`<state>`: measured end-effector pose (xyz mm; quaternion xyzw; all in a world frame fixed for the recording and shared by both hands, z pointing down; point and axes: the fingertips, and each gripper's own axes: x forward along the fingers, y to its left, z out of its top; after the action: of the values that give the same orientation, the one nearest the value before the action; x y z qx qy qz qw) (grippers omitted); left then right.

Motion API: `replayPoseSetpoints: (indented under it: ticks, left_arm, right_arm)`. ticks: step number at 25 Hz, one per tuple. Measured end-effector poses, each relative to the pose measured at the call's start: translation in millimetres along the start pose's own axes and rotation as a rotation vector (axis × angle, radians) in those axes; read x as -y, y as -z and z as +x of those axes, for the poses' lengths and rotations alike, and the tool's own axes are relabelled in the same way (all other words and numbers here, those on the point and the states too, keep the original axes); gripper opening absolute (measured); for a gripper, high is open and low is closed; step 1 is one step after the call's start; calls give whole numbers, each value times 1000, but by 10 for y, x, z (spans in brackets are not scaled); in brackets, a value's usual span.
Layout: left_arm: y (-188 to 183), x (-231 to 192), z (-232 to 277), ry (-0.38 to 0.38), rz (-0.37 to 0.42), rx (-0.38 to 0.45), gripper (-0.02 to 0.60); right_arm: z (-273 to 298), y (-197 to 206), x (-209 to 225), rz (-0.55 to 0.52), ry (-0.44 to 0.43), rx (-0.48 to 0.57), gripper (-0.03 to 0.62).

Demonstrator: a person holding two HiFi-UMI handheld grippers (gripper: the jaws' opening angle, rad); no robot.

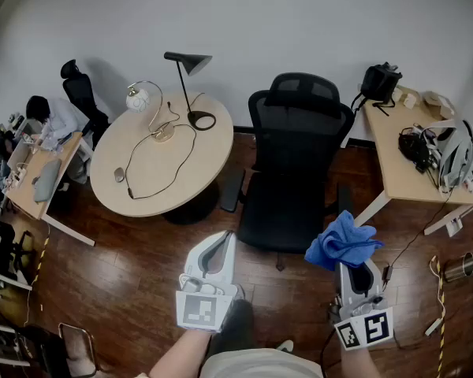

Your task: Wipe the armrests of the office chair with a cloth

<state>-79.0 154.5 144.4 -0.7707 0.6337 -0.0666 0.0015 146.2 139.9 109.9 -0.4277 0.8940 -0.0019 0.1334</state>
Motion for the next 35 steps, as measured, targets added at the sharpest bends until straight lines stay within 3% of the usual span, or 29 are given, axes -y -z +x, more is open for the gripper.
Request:
replayPoseSetpoints:
  ticks: [5, 8, 15, 20, 24, 28, 31, 35]
  left_arm:
    - [365, -995, 677, 25, 6, -7, 58]
    - [808, -1518, 1125, 25, 4, -27, 58]
    - [2850, -2244, 2251, -12, -13, -131, 58]
    - [3693, -2368, 2535, -29, -92, -160, 58]
    - [3946, -2384, 2492, -41, -98, -160, 58]
    - [4253, -2430, 2508, -49, -108, -170, 58]
    - [4383, -2495, 2527, -56, -112, -171, 58]
    - [4512, -2440, 2427, -57, -110, -171, 58]
  right_arm:
    - [1094, 787, -60, -8, 25, -10, 78]
    - [1664, 1363, -38, -11, 47, -17, 78]
    - [2623, 3514, 162, -20, 13, -55, 78]
    - [3306, 5045, 383, -17, -55, -312, 77]
    - [3966, 6357, 583, 28, -104, -645, 77]
    - [4460, 7435, 558, -2, -191, -970, 77]
    - [4466, 7742, 444, -7, -243, -1089, 77]
    - [4022, 7585, 90, -40, -315, -1011, 77]
